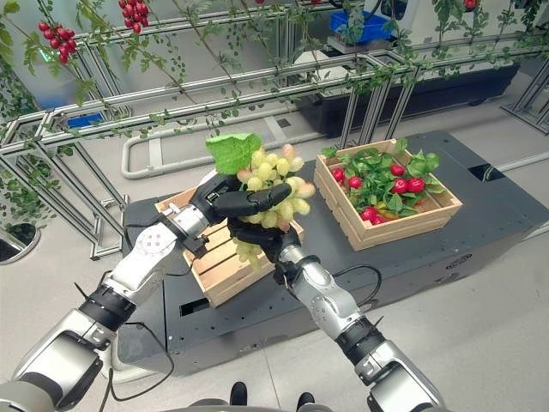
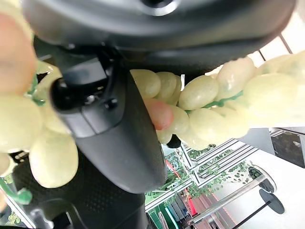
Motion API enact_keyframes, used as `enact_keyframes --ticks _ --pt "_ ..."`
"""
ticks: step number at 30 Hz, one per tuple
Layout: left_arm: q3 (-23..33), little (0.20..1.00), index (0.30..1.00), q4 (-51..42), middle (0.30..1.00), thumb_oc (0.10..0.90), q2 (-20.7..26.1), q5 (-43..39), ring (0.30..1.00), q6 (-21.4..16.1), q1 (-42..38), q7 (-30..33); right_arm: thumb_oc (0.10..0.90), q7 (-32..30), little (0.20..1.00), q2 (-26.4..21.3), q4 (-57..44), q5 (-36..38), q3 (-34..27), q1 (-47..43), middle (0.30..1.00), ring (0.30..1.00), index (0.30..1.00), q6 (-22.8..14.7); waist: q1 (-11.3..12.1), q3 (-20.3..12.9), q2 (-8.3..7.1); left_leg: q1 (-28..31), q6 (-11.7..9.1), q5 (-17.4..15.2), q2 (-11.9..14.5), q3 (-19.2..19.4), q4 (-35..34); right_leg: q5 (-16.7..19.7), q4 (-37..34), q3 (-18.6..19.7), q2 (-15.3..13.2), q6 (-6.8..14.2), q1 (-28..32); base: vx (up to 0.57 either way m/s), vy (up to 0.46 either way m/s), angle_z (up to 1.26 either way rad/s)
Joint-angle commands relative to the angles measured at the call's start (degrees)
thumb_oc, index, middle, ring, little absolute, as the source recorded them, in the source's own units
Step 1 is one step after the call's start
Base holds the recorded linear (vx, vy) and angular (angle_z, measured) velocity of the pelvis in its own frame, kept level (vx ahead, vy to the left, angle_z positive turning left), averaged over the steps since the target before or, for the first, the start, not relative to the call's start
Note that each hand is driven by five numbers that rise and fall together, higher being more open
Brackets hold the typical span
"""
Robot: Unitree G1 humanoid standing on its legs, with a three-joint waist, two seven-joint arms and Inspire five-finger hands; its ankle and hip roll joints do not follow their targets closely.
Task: Pick up the fruits from the basket on one side to the basket on the other side
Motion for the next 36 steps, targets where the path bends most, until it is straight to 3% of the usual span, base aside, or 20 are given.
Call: enact_keyframes --ticks 1,11,14,20,26,36 --pt "6.3 0.900 0.900 9.8 0.900 0.800 -0.1 0.1 0.900 -3.1 -0.9 4.7 0.400 0.8 0.300 4.3 -2.6 -0.4 -8.7 -3.1 0.300 0.300 0.300 -12.0 0.0 -7.4 -2.37 2.3 -1.1 -8.7 -0.7 2.0 0.1 -3.6 0.1 1.6 -2.3 0.3 1.4 0.00 -0.015 -0.06" --pt "10.0 0.900 0.900 13.7 0.900 0.800 0.5 2.3 0.900 -6.5 0.2 13.5 0.400 0.0 0.300 3.9 -1.7 -0.3 -10.3 -1.0 0.300 0.300 0.300 -12.6 -1.1 -7.4 -2.64 2.5 -1.3 -8.6 -0.1 3.3 0.1 -3.6 0.1 2.6 -1.8 0.1 1.0 0.00 -0.009 -0.04" --pt "11.3 0.900 0.900 12.5 0.900 0.800 -0.7 3.0 0.900 -9.3 1.1 16.9 0.400 0.1 0.300 3.9 -1.2 -0.8 -11.4 0.4 0.300 0.300 0.300 -12.7 -1.6 -7.5 -2.79 2.6 -1.3 -8.6 0.2 3.8 0.1 -3.6 0.1 3.2 -1.6 0.1 0.7 0.01 -0.009 -0.15" --pt "12.3 0.900 0.900 10.2 0.900 0.800 -1.9 3.5 0.900 -11.1 1.4 20.7 0.400 0.2 0.300 3.7 -1.7 -2.0 -12.9 1.9 0.300 0.300 0.300 -12.8 -2.6 -7.1 -2.95 2.9 -1.2 -8.7 0.5 4.8 0.1 -3.6 0.1 4.4 -1.2 -0.1 0.5 0.00 -0.009 -0.15" --pt "12.5 0.900 0.900 9.8 0.900 0.800 -3.2 2.9 0.900 -11.9 2.5 20.8 0.400 -1.0 0.300 2.9 -2.4 -5.6 -14.3 3.2 0.300 0.300 0.300 -13.5 -3.6 -7.1 -3.09 3.6 -1.0 -9.2 0.7 5.5 0.1 -3.8 0.1 5.5 -0.8 -0.2 0.6 0.01 -0.015 -0.14" --pt "14.6 0.900 0.900 3.4 0.900 0.800 -6.9 2.6 0.900 -13.0 12.3 20.6 0.400 0.4 0.300 -0.7 -9.7 -13.5 -19.6 12.0 0.300 0.300 0.300 -16.2 -5.2 -6.3 -3.80 4.2 -0.9 -9.6 1.5 7.3 0.1 -3.7 0.1 7.6 0.1 -0.3 0.1 -0.01 -0.054 -0.17"
